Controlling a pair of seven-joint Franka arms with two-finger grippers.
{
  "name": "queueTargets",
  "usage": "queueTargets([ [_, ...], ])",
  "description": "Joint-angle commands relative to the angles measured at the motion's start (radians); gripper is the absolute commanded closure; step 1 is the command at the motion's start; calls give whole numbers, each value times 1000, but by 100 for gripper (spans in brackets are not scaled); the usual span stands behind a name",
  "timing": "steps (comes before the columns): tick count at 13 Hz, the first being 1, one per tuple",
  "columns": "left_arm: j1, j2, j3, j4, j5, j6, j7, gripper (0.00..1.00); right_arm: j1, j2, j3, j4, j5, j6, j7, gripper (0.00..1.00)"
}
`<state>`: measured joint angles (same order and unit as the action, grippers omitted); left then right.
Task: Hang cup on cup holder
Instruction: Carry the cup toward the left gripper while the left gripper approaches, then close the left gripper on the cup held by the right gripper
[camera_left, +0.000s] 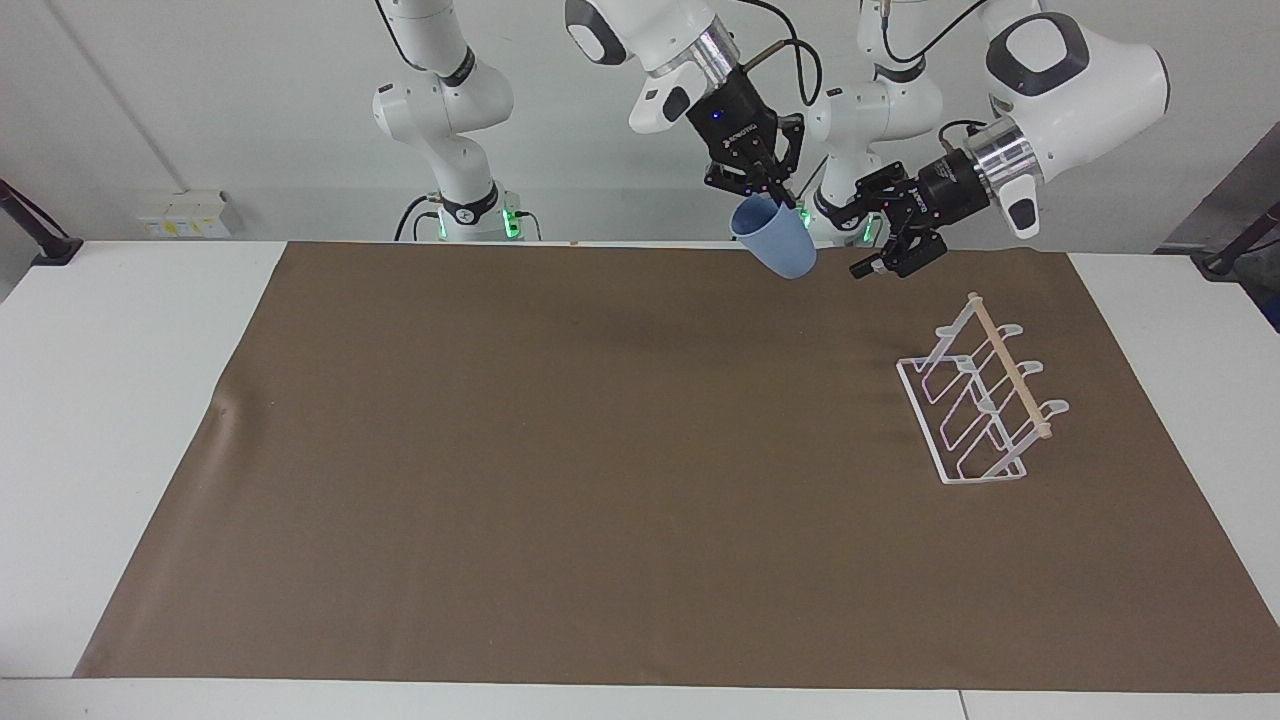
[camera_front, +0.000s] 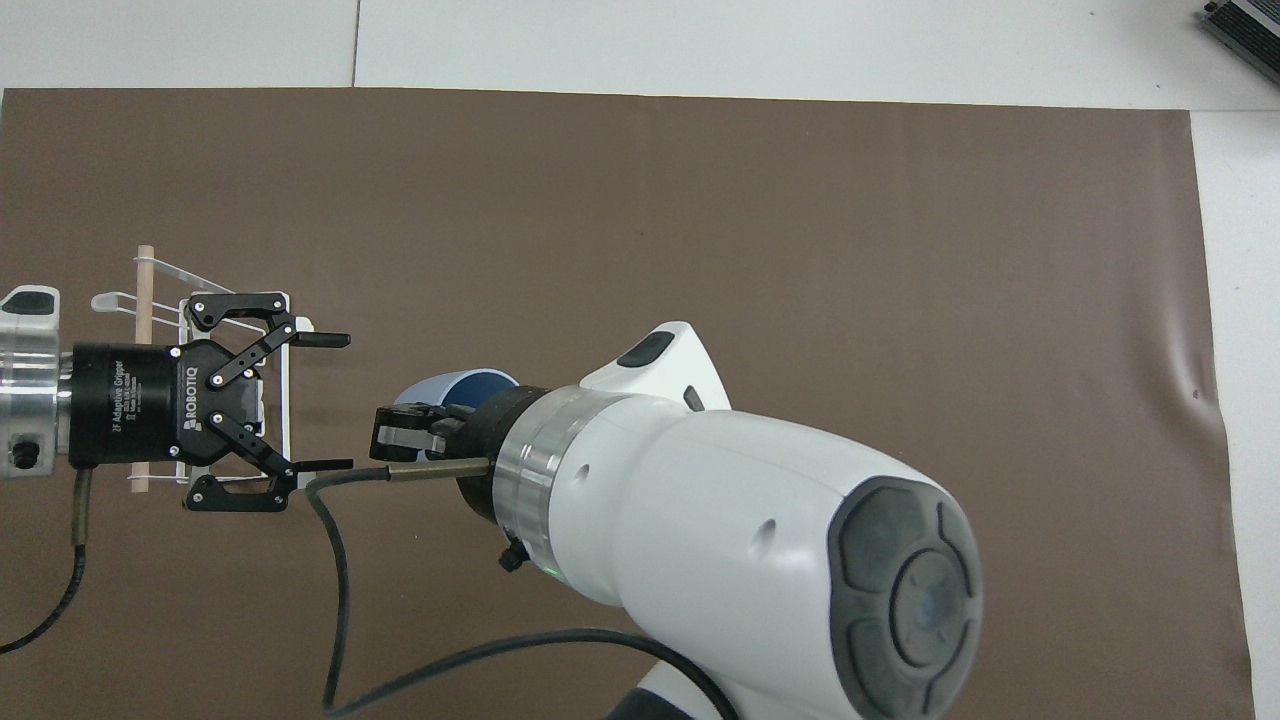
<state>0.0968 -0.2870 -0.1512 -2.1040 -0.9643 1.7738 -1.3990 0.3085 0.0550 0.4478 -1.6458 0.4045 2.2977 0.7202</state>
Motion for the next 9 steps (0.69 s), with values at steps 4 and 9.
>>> queueTargets([
  [4,-11,-47,-2,-42,-19,-19,-6,0,4,12,-3,-6,215,141,33,100],
  [9,4,-54,18,-28,-22,-102,-5,0,4,11,-3,-8,231,128,35,100],
])
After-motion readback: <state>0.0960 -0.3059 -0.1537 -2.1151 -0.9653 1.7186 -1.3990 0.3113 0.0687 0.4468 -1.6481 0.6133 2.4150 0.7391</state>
